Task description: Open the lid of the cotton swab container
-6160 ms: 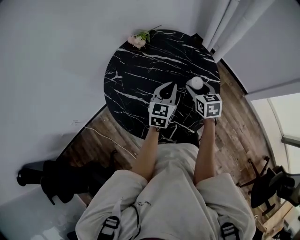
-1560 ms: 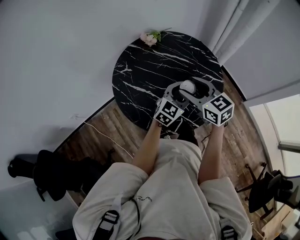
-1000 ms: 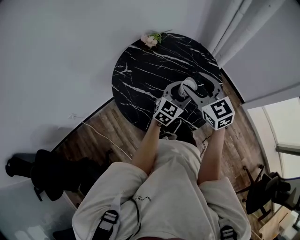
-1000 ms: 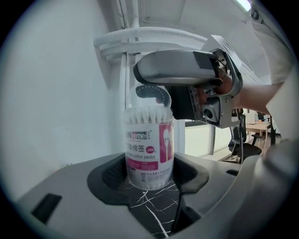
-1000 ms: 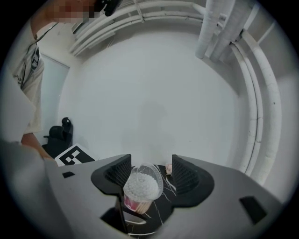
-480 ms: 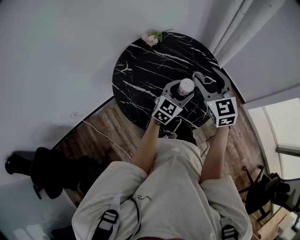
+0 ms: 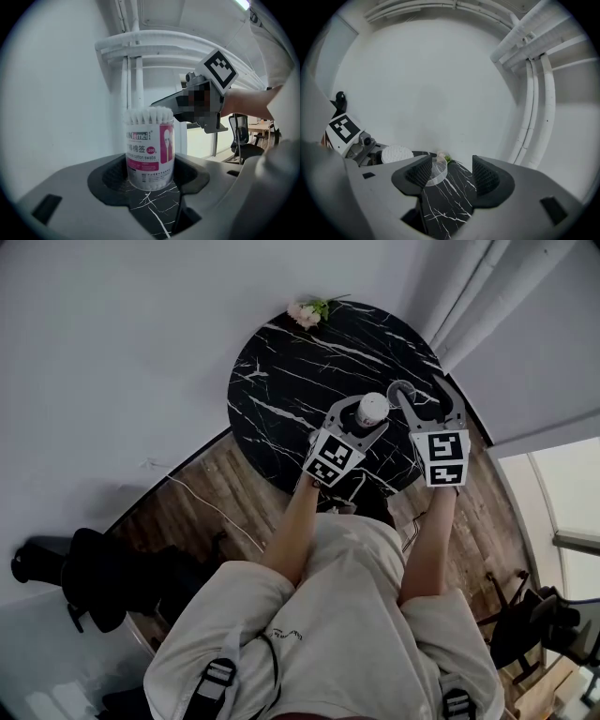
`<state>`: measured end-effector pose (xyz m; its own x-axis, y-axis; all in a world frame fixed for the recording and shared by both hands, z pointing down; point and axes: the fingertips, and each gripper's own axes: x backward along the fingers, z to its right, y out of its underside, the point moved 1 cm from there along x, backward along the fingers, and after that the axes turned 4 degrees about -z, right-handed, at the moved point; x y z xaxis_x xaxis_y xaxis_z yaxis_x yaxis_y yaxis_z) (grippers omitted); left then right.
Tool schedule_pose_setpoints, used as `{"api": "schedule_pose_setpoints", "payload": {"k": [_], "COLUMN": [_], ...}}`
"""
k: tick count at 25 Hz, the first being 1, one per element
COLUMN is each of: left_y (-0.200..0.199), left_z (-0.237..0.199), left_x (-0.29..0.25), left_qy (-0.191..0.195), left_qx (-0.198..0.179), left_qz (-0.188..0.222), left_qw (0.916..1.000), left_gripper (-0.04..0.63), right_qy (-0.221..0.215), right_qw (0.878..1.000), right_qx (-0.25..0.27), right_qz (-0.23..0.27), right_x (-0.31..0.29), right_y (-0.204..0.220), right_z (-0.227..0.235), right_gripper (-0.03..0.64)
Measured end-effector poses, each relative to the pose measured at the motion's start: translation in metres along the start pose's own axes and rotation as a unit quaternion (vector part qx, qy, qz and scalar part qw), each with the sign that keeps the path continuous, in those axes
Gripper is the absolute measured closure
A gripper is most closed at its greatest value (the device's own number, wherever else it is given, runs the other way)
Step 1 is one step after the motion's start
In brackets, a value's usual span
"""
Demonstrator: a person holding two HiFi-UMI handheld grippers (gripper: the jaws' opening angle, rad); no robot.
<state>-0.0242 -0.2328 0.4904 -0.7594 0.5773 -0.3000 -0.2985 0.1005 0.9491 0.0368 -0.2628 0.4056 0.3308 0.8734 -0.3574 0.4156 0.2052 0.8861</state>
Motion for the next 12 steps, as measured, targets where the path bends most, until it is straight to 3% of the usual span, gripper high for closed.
{"api": "schedule_pose_setpoints", "payload": {"k": [12], "left_y": [0.002], "left_z": [0.003], "left_x": [0.006], "left_qy": [-0.002], "left_qx": [-0.002], "left_qz": [-0.003], "left_qw": [1.0000], "left_gripper": [0.328], "right_qy": [-0.007], "right_qw": [0.999], "right_qx": [-0.027], "right_qz": [-0.033], "right_x": [-0.005], "right_y": [0.025], "right_z": [-0.012], "right_gripper": [0.327]}}
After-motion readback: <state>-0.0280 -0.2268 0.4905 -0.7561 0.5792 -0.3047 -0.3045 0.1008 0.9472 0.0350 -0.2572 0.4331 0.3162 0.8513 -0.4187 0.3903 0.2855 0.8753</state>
